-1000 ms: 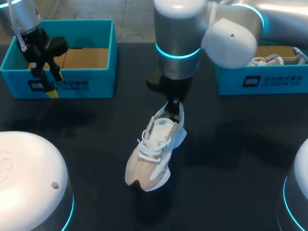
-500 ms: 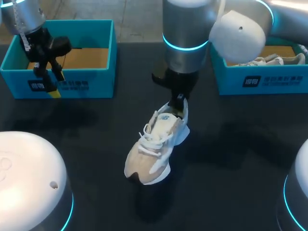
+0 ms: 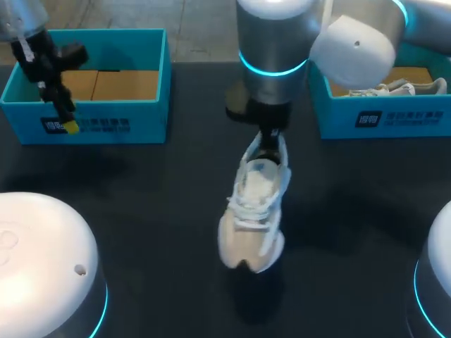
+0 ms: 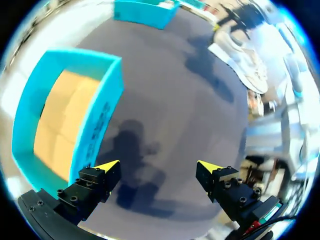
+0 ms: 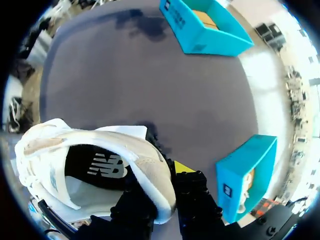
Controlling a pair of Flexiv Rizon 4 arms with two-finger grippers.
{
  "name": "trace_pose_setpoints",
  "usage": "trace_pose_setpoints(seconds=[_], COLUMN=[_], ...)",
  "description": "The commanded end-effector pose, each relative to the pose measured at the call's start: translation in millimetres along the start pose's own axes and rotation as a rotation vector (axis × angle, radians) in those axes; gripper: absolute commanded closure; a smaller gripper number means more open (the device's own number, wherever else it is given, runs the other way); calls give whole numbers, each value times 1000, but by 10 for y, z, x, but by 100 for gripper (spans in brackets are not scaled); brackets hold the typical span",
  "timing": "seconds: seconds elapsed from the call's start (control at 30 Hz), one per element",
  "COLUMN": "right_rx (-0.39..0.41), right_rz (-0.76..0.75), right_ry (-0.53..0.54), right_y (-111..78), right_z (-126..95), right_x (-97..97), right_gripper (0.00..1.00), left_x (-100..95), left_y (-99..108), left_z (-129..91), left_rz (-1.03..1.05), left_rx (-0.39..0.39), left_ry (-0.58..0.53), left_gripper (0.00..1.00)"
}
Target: Take the shoe out of the shoebox, open the shoe tongue, remove and reinsert the insole, then place the shoe into the shoebox
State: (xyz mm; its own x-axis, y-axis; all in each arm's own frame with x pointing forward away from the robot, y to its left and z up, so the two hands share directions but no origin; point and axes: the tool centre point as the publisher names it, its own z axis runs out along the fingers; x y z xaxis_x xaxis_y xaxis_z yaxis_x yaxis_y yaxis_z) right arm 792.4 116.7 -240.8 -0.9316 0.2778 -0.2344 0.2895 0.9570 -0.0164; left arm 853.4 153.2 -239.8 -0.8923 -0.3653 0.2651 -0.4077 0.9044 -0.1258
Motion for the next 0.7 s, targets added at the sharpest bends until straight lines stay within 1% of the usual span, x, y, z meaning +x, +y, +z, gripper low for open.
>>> trace_pose_setpoints(seconds=[0.03,0.1,0.27,0.33,0.37,0.4,0.7], right_rx=[9,7,-13,-36,-55,-55,-55], right_rz=[-33,-53,-89,-116,-127,-127,-127], right_ry=[-2,-4,-16,-17,4,4,4], right_y=[-201,-264,-390,-424,-439,-439,-439], right_z=[-209,-250,-346,-368,-370,-370,-370], right_x=[-193,-309,-560,-653,-704,-704,-704], right_gripper=[100,100,100,100,100,100,100], left_x=[-111,-193,-344,-402,-422,-425,-425], left_y=[184,270,424,472,493,508,508], left_z=[-136,-186,-310,-372,-406,-432,-432], left_rz=[-102,-192,-351,-413,-443,-457,-457], left_rx=[1,-12,-8,-7,-11,-19,-19], left_ry=[23,28,51,60,47,17,17], left_gripper=[0,0,0,0,0,0,0])
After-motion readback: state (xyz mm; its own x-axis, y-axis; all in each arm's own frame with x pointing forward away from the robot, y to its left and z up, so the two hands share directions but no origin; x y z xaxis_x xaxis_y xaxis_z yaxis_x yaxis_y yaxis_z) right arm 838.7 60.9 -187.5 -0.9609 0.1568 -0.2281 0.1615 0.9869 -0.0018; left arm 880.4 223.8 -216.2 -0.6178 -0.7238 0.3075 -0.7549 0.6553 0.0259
